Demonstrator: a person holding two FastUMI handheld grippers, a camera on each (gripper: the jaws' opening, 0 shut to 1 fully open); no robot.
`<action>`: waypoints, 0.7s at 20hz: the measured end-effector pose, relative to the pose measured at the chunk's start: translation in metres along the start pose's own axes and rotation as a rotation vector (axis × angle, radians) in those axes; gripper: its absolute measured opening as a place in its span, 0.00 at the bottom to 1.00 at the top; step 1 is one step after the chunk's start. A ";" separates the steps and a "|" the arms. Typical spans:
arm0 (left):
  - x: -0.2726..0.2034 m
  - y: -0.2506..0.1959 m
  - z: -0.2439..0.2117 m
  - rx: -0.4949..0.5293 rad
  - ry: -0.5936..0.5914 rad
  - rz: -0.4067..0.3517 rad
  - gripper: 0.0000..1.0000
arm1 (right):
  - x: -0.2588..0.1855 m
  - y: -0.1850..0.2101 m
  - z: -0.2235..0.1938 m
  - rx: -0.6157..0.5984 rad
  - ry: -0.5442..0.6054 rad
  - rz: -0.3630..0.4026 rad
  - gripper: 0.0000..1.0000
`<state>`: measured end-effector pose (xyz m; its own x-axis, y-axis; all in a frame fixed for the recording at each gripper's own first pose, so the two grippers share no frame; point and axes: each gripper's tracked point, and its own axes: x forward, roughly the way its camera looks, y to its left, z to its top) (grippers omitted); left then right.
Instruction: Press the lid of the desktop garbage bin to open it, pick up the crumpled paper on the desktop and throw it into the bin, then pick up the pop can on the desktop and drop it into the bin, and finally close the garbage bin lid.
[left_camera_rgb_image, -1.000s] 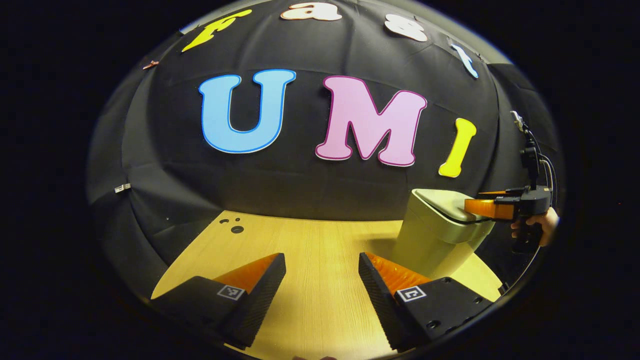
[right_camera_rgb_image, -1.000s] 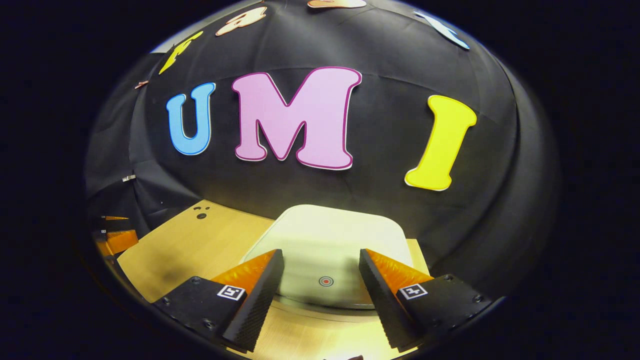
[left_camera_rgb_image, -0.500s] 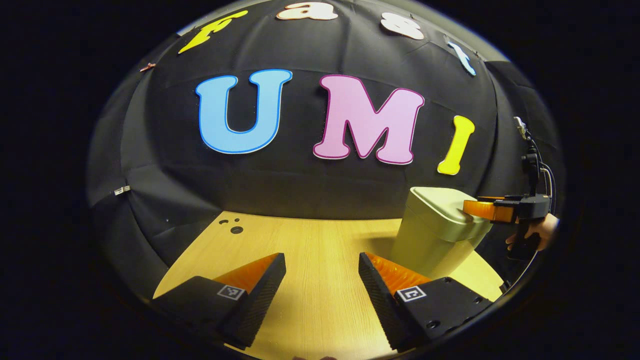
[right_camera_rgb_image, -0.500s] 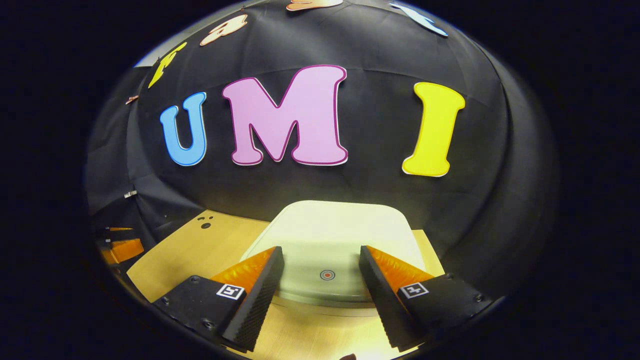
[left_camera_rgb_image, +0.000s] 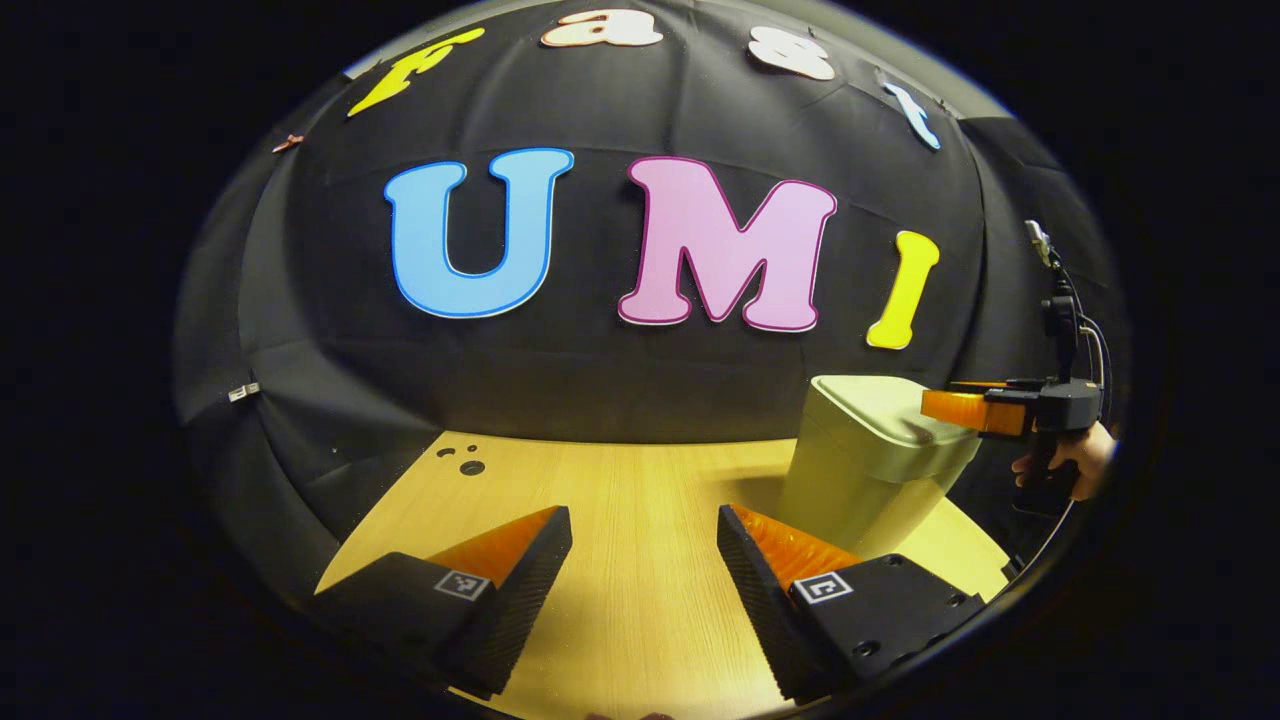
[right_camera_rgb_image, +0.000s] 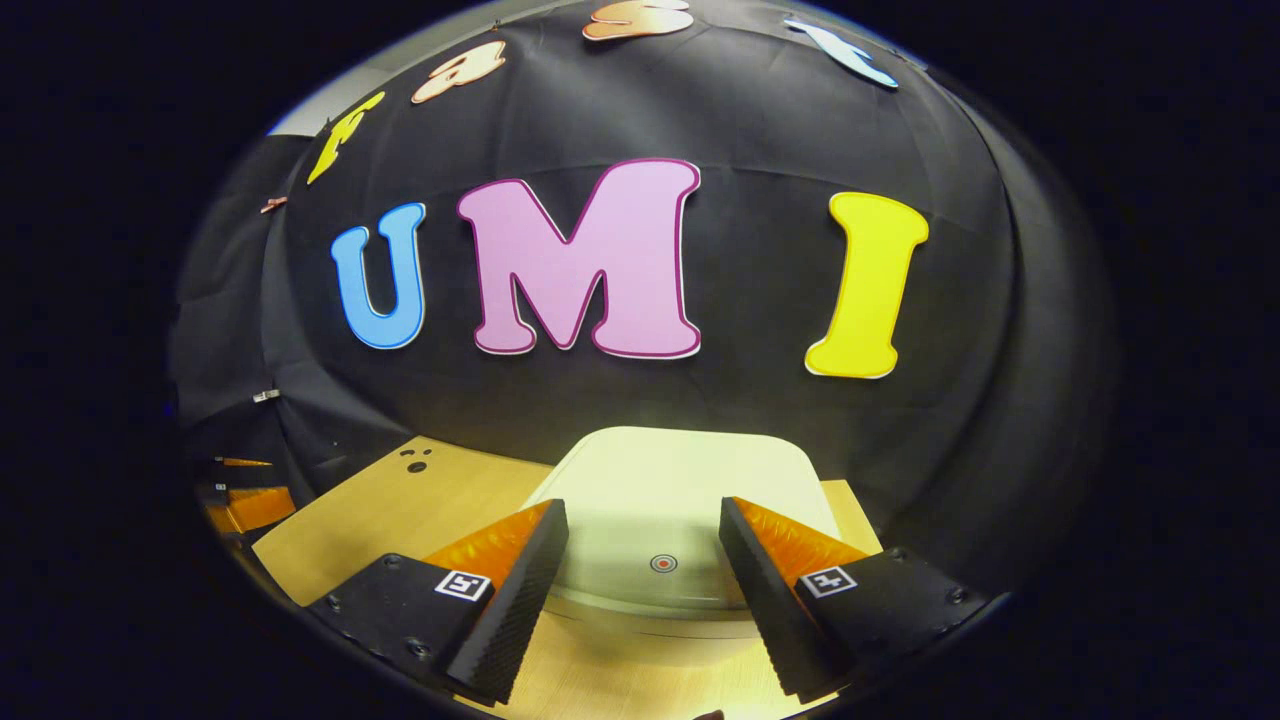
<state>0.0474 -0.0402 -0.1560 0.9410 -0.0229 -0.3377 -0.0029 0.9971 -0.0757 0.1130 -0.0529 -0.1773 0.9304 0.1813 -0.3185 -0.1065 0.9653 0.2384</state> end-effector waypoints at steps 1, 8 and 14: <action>0.000 -0.001 0.001 0.001 -0.002 -0.001 0.95 | -0.004 0.002 0.001 -0.005 -0.003 0.004 0.96; -0.007 -0.005 0.007 0.008 -0.021 -0.036 0.94 | -0.044 0.034 0.007 -0.070 -0.028 0.040 0.96; -0.018 -0.005 0.012 0.012 -0.044 -0.072 0.94 | -0.072 0.073 -0.005 -0.076 -0.025 0.062 0.96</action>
<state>0.0347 -0.0440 -0.1388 0.9525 -0.0912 -0.2905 0.0687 0.9939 -0.0866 0.0364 0.0055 -0.1419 0.9295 0.2371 -0.2823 -0.1893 0.9640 0.1865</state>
